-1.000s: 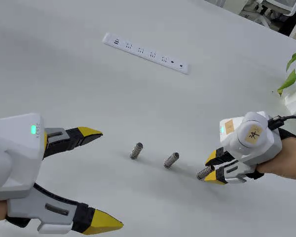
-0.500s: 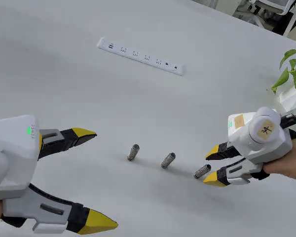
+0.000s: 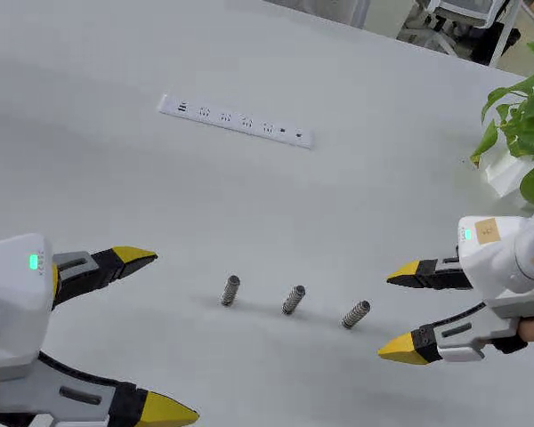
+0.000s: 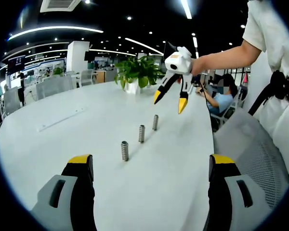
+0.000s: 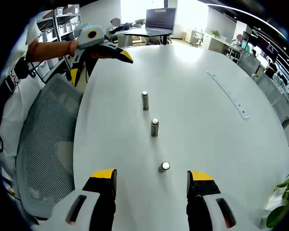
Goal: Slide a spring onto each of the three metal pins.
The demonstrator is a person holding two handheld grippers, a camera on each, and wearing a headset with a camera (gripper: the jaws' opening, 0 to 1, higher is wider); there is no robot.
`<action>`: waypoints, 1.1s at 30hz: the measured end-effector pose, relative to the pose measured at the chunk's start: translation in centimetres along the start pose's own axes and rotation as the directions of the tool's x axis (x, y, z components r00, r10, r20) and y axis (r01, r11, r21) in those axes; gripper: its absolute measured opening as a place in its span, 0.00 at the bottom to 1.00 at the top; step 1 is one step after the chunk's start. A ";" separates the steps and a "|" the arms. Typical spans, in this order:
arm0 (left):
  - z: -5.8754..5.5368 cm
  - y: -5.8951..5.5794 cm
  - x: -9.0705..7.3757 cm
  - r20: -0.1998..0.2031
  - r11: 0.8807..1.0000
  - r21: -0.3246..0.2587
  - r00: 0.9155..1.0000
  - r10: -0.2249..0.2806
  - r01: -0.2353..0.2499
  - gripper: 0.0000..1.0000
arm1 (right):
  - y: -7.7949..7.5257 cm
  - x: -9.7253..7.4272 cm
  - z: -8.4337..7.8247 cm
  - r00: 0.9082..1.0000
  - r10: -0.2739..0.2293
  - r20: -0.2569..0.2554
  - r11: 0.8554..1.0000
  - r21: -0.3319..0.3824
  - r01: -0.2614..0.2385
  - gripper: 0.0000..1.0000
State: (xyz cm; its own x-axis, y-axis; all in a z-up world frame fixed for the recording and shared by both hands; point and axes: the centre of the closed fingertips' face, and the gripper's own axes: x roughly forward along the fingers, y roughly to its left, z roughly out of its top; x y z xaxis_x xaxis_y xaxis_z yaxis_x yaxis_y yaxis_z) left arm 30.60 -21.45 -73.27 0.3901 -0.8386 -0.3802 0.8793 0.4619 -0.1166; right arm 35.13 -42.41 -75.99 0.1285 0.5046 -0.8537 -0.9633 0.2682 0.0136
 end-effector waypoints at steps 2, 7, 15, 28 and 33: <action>-0.2 0.1 0.0 -0.017 1.000 0.013 1.000 0.001 0.000 0.99 | 0.2 -0.5 -0.3 0.999 -0.014 0.036 1.000 0.020 0.013 0.60; -0.2 0.4 0.0 -0.026 1.000 0.014 1.000 0.013 -0.012 0.99 | 0.9 -1.5 -1.1 0.991 -0.043 0.129 0.996 0.080 0.033 0.69; 0.1 0.8 0.4 -0.043 1.000 0.016 0.999 0.023 -0.022 0.99 | 1.7 -2.9 -2.8 0.971 -0.094 0.221 0.985 0.163 0.058 0.76; -0.6 1.3 0.8 -0.082 0.999 0.012 0.995 0.050 -0.049 0.99 | 2.5 -4.3 -4.2 0.932 -0.178 0.315 0.965 0.239 0.104 0.84; -0.9 1.0 0.9 -0.095 0.999 0.010 0.994 0.050 -0.049 0.99 | 2.8 -4.2 -4.9 0.924 -0.194 0.330 0.959 0.264 0.107 0.85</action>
State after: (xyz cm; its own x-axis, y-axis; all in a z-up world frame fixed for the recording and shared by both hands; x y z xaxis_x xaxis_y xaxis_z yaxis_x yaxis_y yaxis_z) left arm 31.58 -21.48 -74.60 0.4057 -0.7835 -0.4707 0.8618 0.4994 -0.0885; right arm 30.68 -47.82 -74.92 0.3830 0.6849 -0.6198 -0.8474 0.5276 0.0595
